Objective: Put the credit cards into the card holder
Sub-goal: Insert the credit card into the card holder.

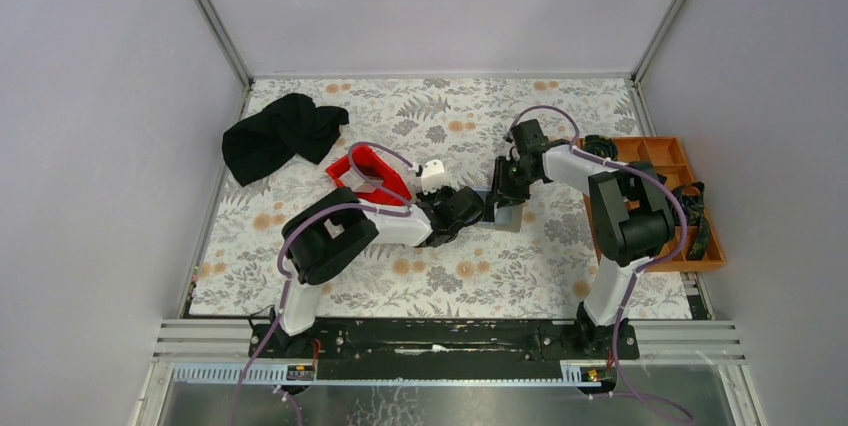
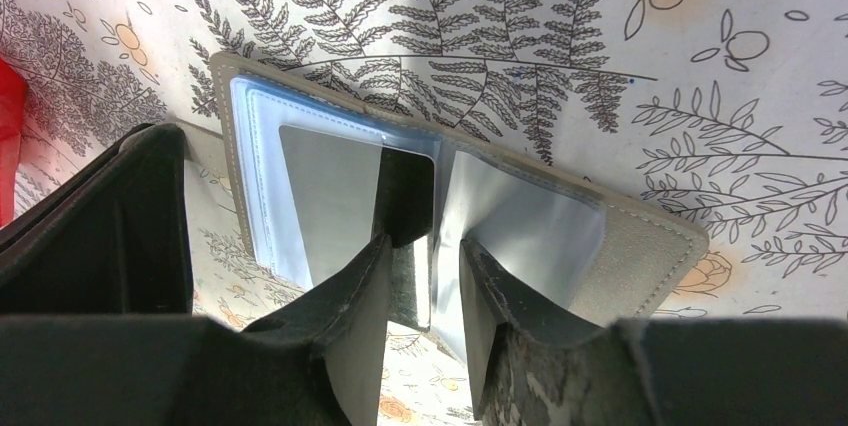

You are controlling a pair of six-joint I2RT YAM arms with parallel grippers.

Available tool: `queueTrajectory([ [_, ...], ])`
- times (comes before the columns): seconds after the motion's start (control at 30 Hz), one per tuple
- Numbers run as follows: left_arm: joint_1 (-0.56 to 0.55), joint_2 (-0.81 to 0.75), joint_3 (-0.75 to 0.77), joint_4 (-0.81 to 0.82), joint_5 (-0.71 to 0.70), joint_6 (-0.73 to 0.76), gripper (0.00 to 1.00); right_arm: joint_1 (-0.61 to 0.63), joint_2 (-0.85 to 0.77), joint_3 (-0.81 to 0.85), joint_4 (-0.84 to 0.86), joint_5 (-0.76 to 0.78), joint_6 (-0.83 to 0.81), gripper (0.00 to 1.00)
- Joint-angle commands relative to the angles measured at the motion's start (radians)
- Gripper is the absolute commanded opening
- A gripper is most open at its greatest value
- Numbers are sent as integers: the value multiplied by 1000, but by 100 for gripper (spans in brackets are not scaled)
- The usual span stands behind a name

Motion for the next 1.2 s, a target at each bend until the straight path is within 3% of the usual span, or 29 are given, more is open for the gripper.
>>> queueTrajectory([
  [0.0,37,141,-109,-334,152,42,1,-3,-26,1,-39,40,5,39],
  [0.57,36,138,-119,-324,165,39,0,-2,-146,-34,20,52,47,38],
  [0.67,36,138,-119,-324,163,38,0,-2,-145,-38,12,71,47,33],
  [0.87,36,138,-122,-324,166,38,0,-3,-117,-51,8,88,40,13],
  [1.0,36,142,-119,-324,169,38,0,-1,-96,-49,7,90,38,6],
  [1.17,35,145,-115,-324,170,42,0,9,-81,-56,4,108,29,4],
])
